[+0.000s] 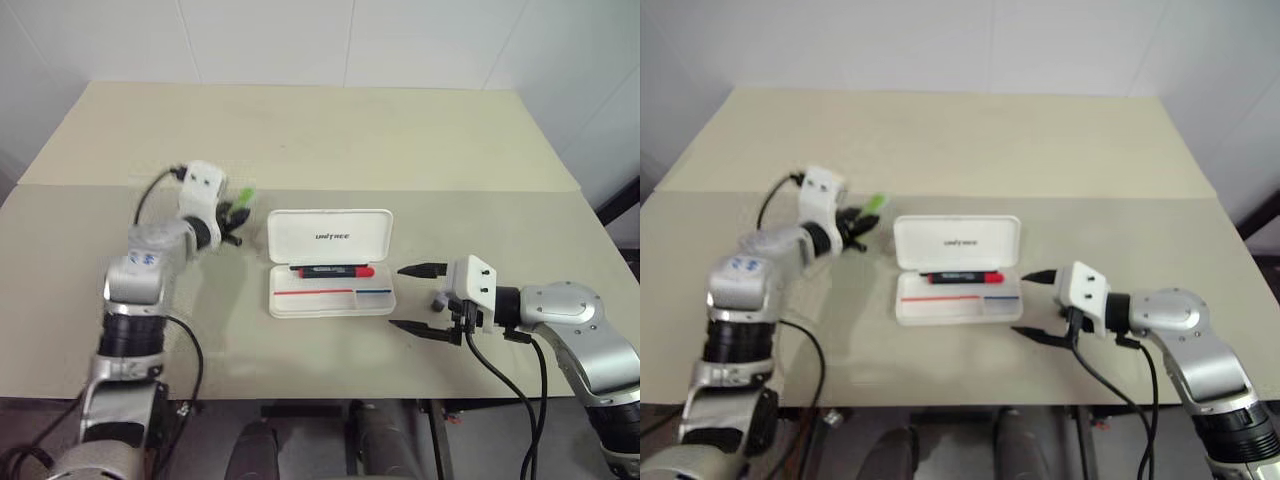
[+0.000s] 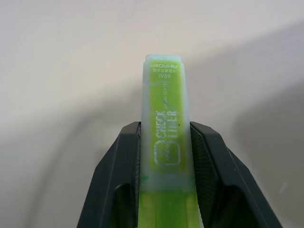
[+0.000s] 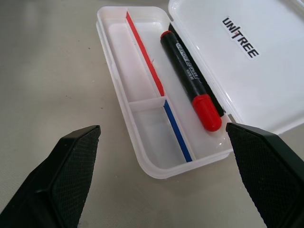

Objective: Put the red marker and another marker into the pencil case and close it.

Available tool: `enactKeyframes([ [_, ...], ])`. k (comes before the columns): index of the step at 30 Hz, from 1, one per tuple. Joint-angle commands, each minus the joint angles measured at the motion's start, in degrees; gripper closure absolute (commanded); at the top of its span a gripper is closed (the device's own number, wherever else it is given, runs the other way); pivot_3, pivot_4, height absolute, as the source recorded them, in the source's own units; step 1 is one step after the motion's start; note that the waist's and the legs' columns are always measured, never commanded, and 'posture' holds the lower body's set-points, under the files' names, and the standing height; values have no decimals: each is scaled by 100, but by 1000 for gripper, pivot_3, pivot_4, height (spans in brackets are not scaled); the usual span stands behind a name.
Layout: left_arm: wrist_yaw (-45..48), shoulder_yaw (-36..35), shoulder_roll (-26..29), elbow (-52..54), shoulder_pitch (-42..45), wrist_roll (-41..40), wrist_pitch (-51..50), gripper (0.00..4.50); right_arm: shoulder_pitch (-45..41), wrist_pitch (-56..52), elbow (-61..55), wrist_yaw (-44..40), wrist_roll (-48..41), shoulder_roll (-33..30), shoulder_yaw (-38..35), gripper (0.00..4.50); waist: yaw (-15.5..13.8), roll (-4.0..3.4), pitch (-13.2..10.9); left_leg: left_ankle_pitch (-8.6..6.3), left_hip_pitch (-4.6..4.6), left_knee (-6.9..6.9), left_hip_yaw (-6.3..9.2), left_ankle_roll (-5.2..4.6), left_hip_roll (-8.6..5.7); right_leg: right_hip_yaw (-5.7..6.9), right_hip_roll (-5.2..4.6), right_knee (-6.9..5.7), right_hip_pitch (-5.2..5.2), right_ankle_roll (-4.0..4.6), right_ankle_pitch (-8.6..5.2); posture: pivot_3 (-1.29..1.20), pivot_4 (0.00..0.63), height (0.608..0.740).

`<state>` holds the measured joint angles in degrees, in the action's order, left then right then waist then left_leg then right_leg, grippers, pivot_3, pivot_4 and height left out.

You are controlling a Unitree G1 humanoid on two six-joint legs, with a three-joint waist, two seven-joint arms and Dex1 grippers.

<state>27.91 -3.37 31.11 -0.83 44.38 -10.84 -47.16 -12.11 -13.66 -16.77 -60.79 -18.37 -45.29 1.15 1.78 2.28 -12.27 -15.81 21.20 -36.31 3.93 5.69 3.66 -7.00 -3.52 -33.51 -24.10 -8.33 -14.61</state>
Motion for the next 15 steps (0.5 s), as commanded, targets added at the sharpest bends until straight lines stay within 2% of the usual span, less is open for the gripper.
enactKeyframes([
  [1,942,154,274,277,418,-387,261,3384,-4,39,-171,74,-44,-86,-241,0,-2,-1,1,0,-2,5,0,0,0,0,-1,0,0,-2,0,0,150,740],
  [4,1854,436,463,770,578,-879,158,3384,27,28,-208,144,-33,-63,-246,0,5,-3,0,-4,-7,13,0,-7,0,0,0,-8,0,-31,7,0,150,740],
  [6,2330,599,581,1066,599,-1127,114,3384,45,18,-230,182,-31,-57,-251,0,-1,-3,0,-6,-1,18,1,-10,0,0,0,-12,-8,-80,29,0,150,740],
  [9,3269,1238,1078,1463,618,-1306,-111,3384,127,4,-292,257,-39,-73,-298,0,7,-5,-1,-9,12,23,0,-12,0,-1,0,-16,-24,-81,24,0,150,740],
  [13,3649,1664,1143,1546,712,-1404,-249,3384,257,-21,-401,364,-30,-64,-364,0,2,-5,-1,-13,7,21,0,-20,0,-2,2,-30,-28,-73,11,0,150,740],
  [15,3762,1844,1166,1501,680,-1288,-136,3384,314,-31,-449,414,-34,-57,-384,0,2,-5,-1,-13,10,12,0,-20,0,-4,1,-30,-28,-31,-11,0,150,740],
])
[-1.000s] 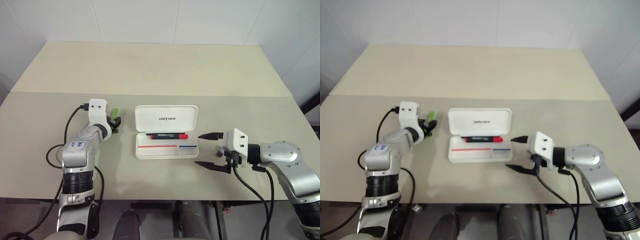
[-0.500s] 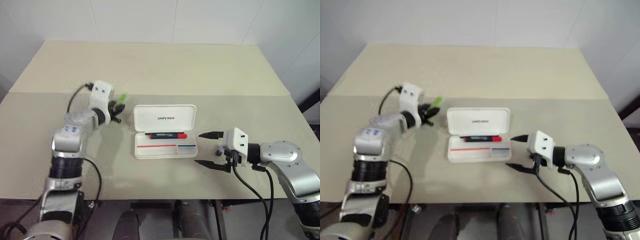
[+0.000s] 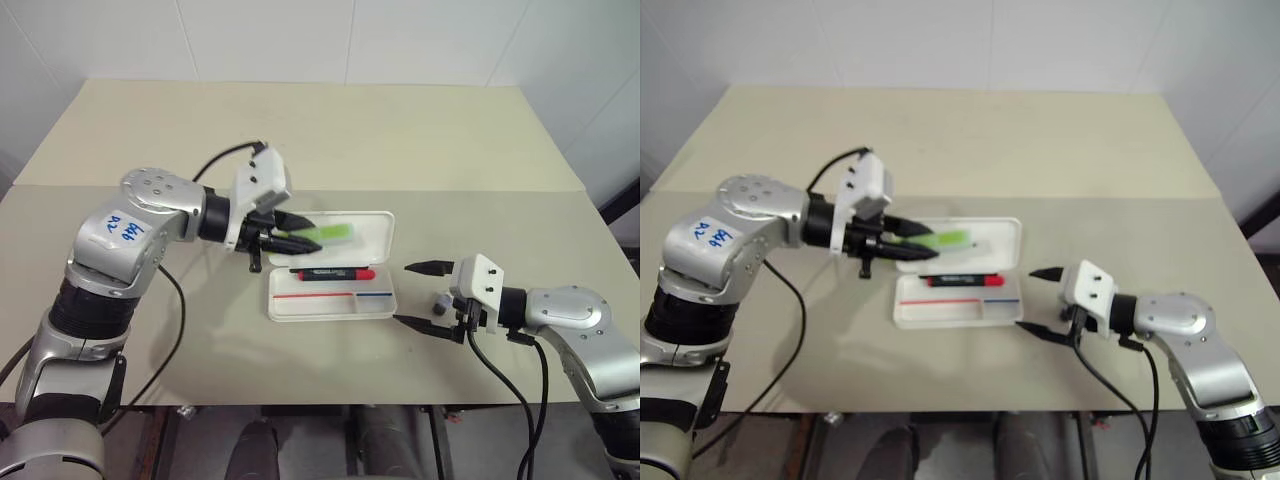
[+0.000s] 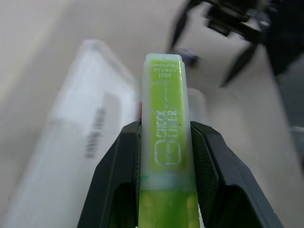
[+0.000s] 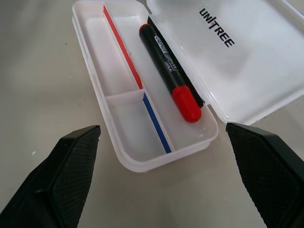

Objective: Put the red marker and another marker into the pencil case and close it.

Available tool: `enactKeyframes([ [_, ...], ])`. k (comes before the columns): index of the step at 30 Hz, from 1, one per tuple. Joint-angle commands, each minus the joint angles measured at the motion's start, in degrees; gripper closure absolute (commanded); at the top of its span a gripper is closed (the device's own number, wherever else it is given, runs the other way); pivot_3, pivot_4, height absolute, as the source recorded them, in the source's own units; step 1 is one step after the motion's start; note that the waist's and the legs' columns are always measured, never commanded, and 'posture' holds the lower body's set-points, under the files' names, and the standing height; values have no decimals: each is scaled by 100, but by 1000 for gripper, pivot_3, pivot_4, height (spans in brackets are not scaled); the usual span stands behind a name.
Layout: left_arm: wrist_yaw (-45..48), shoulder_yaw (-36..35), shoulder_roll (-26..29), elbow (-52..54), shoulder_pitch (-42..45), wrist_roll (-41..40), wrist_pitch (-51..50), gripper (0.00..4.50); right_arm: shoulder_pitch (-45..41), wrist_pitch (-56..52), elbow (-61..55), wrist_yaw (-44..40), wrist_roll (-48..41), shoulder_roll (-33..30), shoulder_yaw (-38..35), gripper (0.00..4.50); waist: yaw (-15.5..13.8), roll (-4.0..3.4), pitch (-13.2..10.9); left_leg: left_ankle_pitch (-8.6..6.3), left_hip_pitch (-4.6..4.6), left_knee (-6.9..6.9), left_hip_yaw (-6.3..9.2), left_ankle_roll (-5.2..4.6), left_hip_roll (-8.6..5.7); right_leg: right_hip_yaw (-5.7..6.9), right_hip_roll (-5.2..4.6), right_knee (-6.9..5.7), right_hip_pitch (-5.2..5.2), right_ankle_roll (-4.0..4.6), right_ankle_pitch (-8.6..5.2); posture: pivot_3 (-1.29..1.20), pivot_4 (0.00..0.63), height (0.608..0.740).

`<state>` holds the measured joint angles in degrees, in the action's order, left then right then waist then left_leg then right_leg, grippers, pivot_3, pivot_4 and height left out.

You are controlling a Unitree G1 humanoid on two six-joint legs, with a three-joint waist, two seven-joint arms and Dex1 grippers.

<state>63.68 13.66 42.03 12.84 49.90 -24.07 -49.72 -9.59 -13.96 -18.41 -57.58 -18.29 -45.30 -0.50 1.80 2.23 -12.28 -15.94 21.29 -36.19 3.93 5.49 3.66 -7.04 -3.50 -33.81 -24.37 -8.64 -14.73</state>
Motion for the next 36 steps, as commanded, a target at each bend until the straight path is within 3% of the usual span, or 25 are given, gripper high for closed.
enactKeyframes([
  [1,233,252,91,90,102,135,227,3384,98,-10,-317,123,-45,-54,-228,0,0,0,0,0,0,-4,0,0,0,-1,0,0,1,30,-16,0,150,740],
  [11,180,852,64,7,-308,758,652,3384,613,-149,-757,401,-90,-36,-411,0,-2,0,0,1,-2,-10,-1,0,0,-6,2,-6,2,36,-20,0,150,740],
  [34,-784,753,-357,376,-975,891,307,3384,665,-220,-828,396,-99,-108,-431,0,-10,0,0,2,-4,-20,-2,0,0,-9,2,-11,4,37,-20,0,150,740],
  [35,-789,756,-360,381,-971,875,271,2633,663,-221,-827,394,-98,-109,-429,0,-10,0,0,2,-4,-20,-2,0,0,-10,2,-11,4,37,-20,0,150,740],
  [36,-768,777,-343,407,-964,857,224,2380,657,-225,-825,392,-99,-113,-430,0,-10,0,0,2,-4,-20,-2,0,0,-10,2,-11,4,37,-20,0,150,740],
])
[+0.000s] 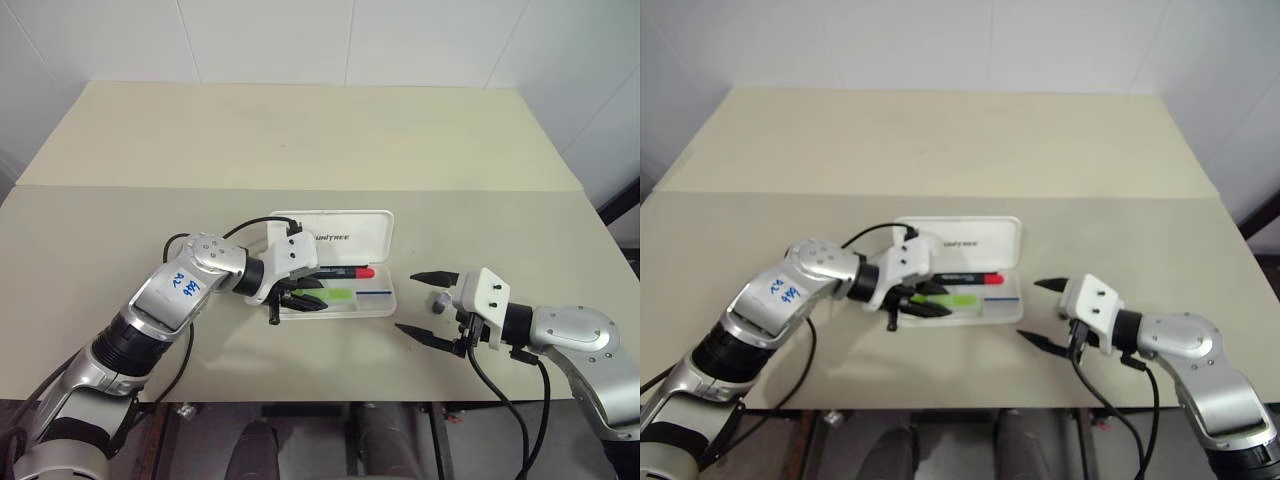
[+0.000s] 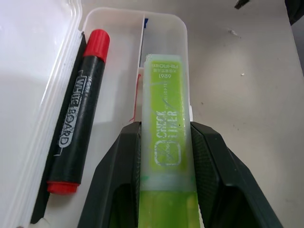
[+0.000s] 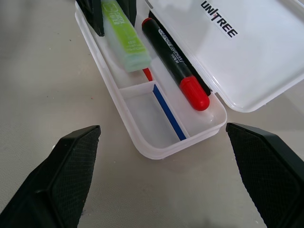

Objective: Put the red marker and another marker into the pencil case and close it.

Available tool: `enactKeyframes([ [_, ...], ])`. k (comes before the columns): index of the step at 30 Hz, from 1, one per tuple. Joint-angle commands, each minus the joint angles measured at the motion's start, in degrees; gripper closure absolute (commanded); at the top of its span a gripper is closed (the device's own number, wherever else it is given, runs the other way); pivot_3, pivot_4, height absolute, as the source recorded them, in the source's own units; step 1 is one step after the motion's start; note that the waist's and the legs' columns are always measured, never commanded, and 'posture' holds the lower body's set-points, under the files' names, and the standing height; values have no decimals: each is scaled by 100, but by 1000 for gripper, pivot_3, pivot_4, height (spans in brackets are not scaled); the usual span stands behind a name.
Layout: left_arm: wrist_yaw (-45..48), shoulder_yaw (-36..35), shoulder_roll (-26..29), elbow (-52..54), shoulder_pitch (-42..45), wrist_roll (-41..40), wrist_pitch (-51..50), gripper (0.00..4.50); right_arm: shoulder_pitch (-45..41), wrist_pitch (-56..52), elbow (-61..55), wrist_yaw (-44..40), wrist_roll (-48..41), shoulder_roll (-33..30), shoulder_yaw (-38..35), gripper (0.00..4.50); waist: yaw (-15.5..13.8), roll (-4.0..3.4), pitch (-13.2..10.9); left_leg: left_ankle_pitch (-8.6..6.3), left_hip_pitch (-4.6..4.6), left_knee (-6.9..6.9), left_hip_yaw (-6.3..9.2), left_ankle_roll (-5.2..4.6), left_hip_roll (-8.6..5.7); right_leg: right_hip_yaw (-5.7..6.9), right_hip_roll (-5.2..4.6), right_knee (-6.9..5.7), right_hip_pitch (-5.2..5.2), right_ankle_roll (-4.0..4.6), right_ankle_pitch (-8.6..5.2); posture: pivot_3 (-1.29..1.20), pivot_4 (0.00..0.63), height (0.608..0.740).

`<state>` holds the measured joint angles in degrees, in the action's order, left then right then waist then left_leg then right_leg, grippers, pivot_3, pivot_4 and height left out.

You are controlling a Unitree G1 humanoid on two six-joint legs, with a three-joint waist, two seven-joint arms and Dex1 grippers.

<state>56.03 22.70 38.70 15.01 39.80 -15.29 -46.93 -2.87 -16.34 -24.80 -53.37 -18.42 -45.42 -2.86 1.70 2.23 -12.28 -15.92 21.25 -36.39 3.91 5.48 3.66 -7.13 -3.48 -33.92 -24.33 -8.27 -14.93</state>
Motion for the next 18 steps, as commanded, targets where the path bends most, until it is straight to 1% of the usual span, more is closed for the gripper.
enactKeyframes([
  [1,11,-114,3,220,46,-41,-92,2001,-19,11,-184,-30,-86,-104,-194,0,0,0,0,0,0,0,0,0,0,0,0,0,0,0,0,0,150,740],
  [6,-47,-132,-46,282,50,-79,-218,281,-2,18,-163,-43,-84,-130,-220,0,2,0,0,0,0,0,0,0,0,0,0,-1,0,0,0,0,150,740],
  [7,-52,-135,-54,290,55,-87,-236,14,1,17,-153,-46,-87,-139,-231,0,1,0,0,0,-1,0,0,0,0,0,0,-1,0,-1,0,0,150,740],
  [10,-88,-268,-146,270,73,-142,-133,14,-35,137,106,-155,-36,-261,-329,0,0,0,0,0,-1,-1,0,0,0,0,0,-1,0,0,0,0,150,740],
  [13,55,-393,-156,200,79,-236,-6,14,-297,433,662,-471,28,-493,-376,0,3,0,0,0,0,-6,0,0,0,0,-1,0,2,0,0,0,150,740],
  [18,179,-630,-109,131,-20,-316,295,14,-746,1058,1635,-1166,215,-842,-163,0,11,0,0,3,-4,-8,-4,-5,0,-2,0,-2,4,0,1,0,150,740],
])
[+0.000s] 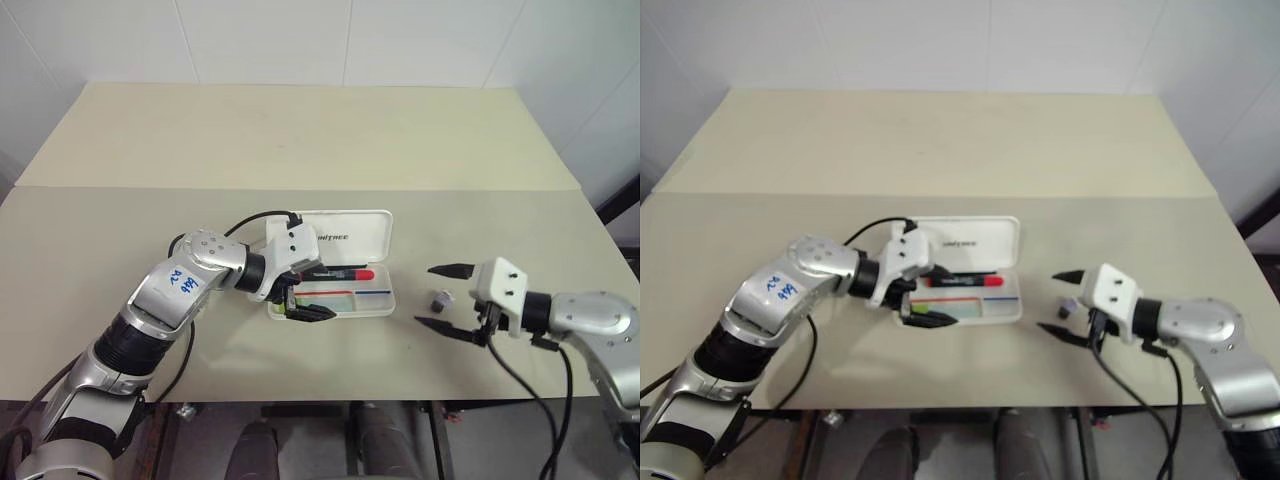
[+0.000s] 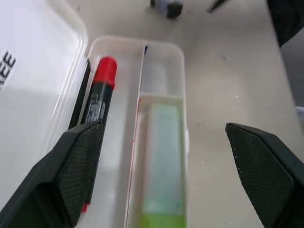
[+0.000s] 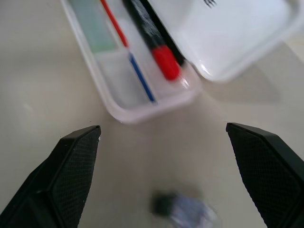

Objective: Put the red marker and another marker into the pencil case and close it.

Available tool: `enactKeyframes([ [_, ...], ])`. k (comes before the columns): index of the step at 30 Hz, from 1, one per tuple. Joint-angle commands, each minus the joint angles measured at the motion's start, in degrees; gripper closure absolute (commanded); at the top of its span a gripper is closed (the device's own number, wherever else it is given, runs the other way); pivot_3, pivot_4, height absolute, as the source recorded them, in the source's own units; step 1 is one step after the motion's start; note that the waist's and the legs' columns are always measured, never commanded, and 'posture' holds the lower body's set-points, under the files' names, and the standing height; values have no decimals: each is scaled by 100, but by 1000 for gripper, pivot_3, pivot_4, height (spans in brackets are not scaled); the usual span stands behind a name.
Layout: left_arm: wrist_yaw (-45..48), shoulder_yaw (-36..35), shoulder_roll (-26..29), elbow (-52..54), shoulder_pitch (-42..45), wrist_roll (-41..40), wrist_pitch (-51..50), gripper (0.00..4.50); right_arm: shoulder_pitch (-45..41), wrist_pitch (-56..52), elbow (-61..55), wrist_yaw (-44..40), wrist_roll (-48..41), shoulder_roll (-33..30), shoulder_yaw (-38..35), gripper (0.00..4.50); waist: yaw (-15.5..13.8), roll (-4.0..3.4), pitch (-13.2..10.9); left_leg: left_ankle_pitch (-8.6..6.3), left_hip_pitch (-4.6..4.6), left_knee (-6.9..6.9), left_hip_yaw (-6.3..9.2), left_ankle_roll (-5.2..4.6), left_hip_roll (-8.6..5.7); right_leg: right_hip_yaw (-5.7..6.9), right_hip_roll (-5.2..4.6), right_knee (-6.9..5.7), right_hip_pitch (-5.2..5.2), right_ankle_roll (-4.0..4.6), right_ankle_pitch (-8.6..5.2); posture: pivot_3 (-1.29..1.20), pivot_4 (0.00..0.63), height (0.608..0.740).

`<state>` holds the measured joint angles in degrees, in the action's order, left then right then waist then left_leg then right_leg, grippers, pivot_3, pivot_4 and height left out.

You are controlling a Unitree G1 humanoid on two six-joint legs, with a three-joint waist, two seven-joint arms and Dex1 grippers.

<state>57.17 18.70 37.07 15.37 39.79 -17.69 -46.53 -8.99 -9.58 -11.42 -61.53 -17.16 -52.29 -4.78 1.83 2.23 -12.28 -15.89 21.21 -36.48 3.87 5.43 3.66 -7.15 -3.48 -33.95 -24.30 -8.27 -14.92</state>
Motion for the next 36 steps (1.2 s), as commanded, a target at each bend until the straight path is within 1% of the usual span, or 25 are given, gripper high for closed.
enactKeyframes([
  [1,75,-275,104,56,-62,-29,381,14,-247,545,536,-509,173,-209,112,0,2,0,0,0,0,0,0,-1,0,0,0,-1,0,-1,0,0,150,740],
  [4,79,-462,215,-52,-174,26,717,14,-598,927,1139,-928,315,-259,320,0,22,0,0,0,0,0,-4,-1,0,-3,-1,0,1,-6,3,0,150,740],
  [11,389,-1144,478,2,-570,-258,1301,14,-1443,1635,2370,-1689,646,-109,872,0,70,-3,-2,1,-2,0,-6,-1,0,-5,-1,-2,1,-19,11,0,150,740],
  [16,587,-1497,735,1,-855,-358,1612,14,-1997,2044,3166,-1985,872,71,1179,0,141,-7,-4,1,-3,1,-6,0,0,-5,-2,-8,1,-22,12,0,150,740],
  [22,539,-1781,782,28,-1003,-403,1765,14,-2430,2367,3846,-2263,1001,262,1387,0,148,-8,-4,1,-5,0,-6,0,0,-5,-2,-13,1,-25,15,0,150,740],
  [25,508,-1867,772,106,-1066,-442,1753,14,-2593,2447,4121,-2348,1066,362,1424,0,157,-8,-4,1,-6,0,-6,0,0,-5,-2,-16,1,-56,31,0,150,740],
  [26,478,-1894,763,152,-1095,-459,1747,3,-2676,2460,4276,-2349,1122,404,1447,189,165,-8,-5,1,-8,0,-6,0,0,-5,-1,-17,1,-83,46,0,150,740],
  [28,437,-1921,760,231,-1141,-486,1741,0,-2779,2444,4477,-2406,1121,470,1454,585,184,-7,-4,1,-8,0,-6,0,0,-5,-2,-16,1,-85,49,0,150,740],
  [29,421,-1925,761,257,-1150,-495,1727,0,-2802,2433,4525,-2453,1106,481,1459,874,192,-7,-4,2,-10,-1,-6,1,0,-5,-1,-17,1,-83,51,0,150,740],
  [32,372,-1947,756,315,-1173,-523,1705,0,-2828,2398,4556,-2567,1063,485,1454,1855,216,-7,-4,7,-13,-3,-6,3,0,-5,-2,-14,6,-79,55,0,150,740],
  [33,359,-1949,758,331,-1182,-533,1702,0,-2829,2379,4551,-2576,1049,487,1445,2248,228,-7,-4,8,-13,-3,-6,3,0,-5,-2,-11,8,-75,57,0,150,740],
  [35,325,-1964,747,359,-1200,-551,1716,0,-2820,2328,4505,-2570,1003,492,1415,2789,261,-7,-4,11,-13,-3,-6,2,0,-6,-1,-8,11,-70,59,0,150,740],
  [36,303,-1975,735,369,-1205,-560,1726,0,-2813,2298,4471,-2557,976,493,1396,3231,271,-7,-4,12,-13,-4,-6,2,0,-7,-1,-8,12,-70,59,0,150,740],
])
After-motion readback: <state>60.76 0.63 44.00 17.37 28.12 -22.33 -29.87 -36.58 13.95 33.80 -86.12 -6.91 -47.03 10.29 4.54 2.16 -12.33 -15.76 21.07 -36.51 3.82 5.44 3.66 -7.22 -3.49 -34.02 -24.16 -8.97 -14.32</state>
